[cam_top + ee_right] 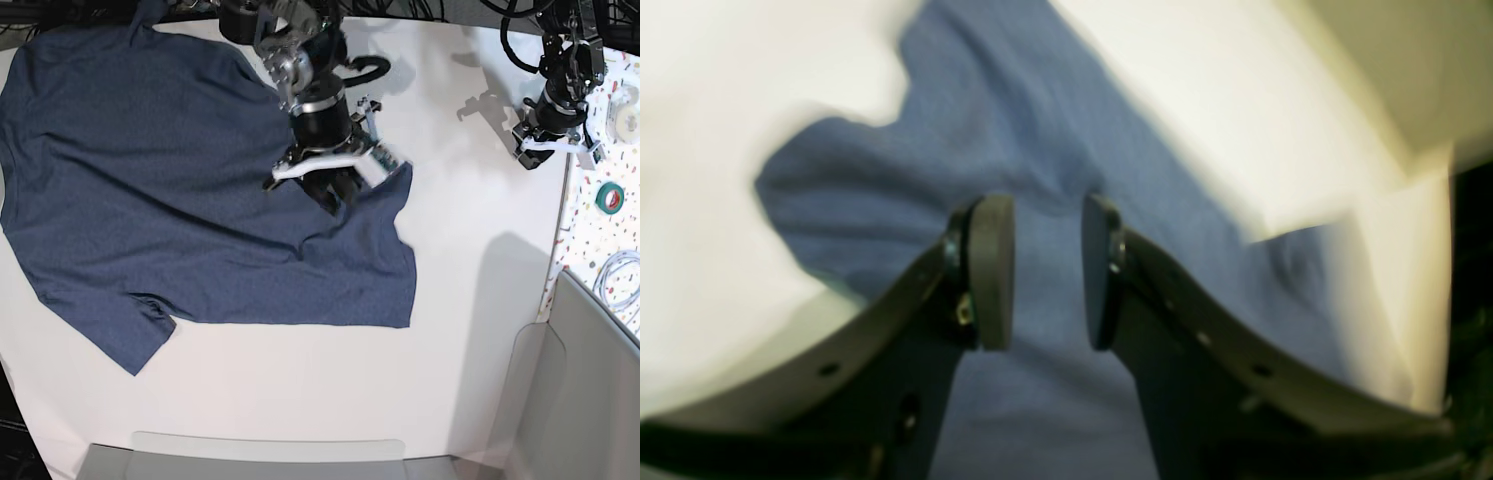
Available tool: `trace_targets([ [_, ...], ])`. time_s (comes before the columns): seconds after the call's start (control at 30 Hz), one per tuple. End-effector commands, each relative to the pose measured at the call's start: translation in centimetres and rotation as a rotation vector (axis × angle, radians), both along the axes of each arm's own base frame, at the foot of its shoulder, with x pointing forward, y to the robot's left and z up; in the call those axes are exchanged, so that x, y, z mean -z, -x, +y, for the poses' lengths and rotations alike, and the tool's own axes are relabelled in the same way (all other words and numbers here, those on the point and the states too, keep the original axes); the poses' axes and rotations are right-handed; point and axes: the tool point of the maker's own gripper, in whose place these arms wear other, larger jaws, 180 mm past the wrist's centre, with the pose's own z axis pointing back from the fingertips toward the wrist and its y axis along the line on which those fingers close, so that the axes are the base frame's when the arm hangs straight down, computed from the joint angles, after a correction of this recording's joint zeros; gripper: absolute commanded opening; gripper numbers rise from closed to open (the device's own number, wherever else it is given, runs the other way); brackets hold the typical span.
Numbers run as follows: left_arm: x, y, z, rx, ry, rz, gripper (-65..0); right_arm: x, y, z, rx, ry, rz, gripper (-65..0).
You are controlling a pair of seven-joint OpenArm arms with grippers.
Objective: Layout the t-shirt on the table in an organized manner, then fold the t-shirt properly
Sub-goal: 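Lower the right gripper onto the shirt's side edge and grasp it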
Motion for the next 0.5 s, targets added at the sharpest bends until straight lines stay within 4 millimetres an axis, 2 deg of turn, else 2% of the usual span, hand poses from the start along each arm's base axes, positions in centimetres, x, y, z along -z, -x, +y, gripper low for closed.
trace_targets([
  [0.0, -0.6, -0.5, 0.5, 0.003, -0.019, -0.023, -40.2, -0.8, 0.5, 1.1, -0.005, 0.023, -0.054, -47.5],
  [0.13, 0.4, 0.2, 1.2, -0.021, -0.015, 0.008, -40.2, 0.9, 0.5, -0.7, 0.042, 0.083, -0.012, -47.5],
  [0.33, 0.7, 0.3, 1.1, -0.019, -0.011, 0.015, -40.2, 4.4, 1.1, -0.1, -0.013, 0.151, 0.083, -47.5],
  [0.47, 0.7, 0.2, 1.1, -0.020, -0.012, 0.013, -40.2, 5.2, 0.7, 0.5, -0.049, 0.148, 0.122, -47.5],
])
